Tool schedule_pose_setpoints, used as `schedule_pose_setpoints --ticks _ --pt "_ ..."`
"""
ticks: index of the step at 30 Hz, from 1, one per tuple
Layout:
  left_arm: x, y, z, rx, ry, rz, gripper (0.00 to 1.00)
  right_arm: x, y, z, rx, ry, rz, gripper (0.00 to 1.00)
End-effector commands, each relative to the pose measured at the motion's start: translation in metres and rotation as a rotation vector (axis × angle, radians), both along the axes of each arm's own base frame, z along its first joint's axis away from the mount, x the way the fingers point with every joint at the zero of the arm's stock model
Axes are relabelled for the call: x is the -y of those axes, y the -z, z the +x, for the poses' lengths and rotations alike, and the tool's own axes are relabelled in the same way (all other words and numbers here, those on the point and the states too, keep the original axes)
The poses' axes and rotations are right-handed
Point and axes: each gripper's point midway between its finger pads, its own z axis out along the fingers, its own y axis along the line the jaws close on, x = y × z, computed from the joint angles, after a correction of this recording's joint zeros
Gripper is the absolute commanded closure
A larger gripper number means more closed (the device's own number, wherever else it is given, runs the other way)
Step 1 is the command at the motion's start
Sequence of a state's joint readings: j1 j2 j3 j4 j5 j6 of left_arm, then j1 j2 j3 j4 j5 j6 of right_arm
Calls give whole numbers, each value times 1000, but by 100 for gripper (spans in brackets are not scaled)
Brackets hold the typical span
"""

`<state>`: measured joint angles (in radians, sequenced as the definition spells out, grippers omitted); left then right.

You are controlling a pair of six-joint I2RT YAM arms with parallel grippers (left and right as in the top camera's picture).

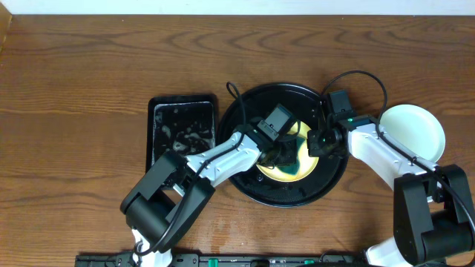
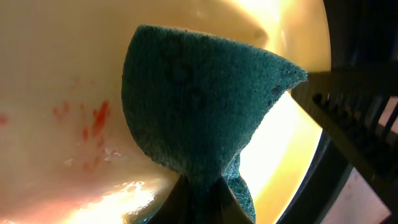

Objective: Clean dirty plates on tray and stack at the side
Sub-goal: 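Scrub the yellow plate with the sponge in the left gripper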

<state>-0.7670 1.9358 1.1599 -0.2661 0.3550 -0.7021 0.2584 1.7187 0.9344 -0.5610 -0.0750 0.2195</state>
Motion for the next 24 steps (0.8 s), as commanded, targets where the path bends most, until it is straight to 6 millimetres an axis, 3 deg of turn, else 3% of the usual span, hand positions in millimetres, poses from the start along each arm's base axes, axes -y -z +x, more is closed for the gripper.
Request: schedule_pose_setpoints --ticks 1,5,7,11,20,24 --pt "-27 44 2 -57 -80 141 93 -1 9 -8 -39 -8 -20 99" --pt "-64 50 10 -21 -146 312 93 -1 9 -9 -42 -10 -21 99" --pt "-93 42 20 28 -190 450 93 -1 9 -9 -42 -11 -21 99" --pt "-121 27 35 124 -176 623 93 -1 9 -9 -42 -10 -21 99" --pt "-152 15 44 222 -102 816 93 0 10 -12 -57 -11 -26 99" --pt "-142 19 44 206 -100 758 93 0 10 -12 -57 -11 -26 99"
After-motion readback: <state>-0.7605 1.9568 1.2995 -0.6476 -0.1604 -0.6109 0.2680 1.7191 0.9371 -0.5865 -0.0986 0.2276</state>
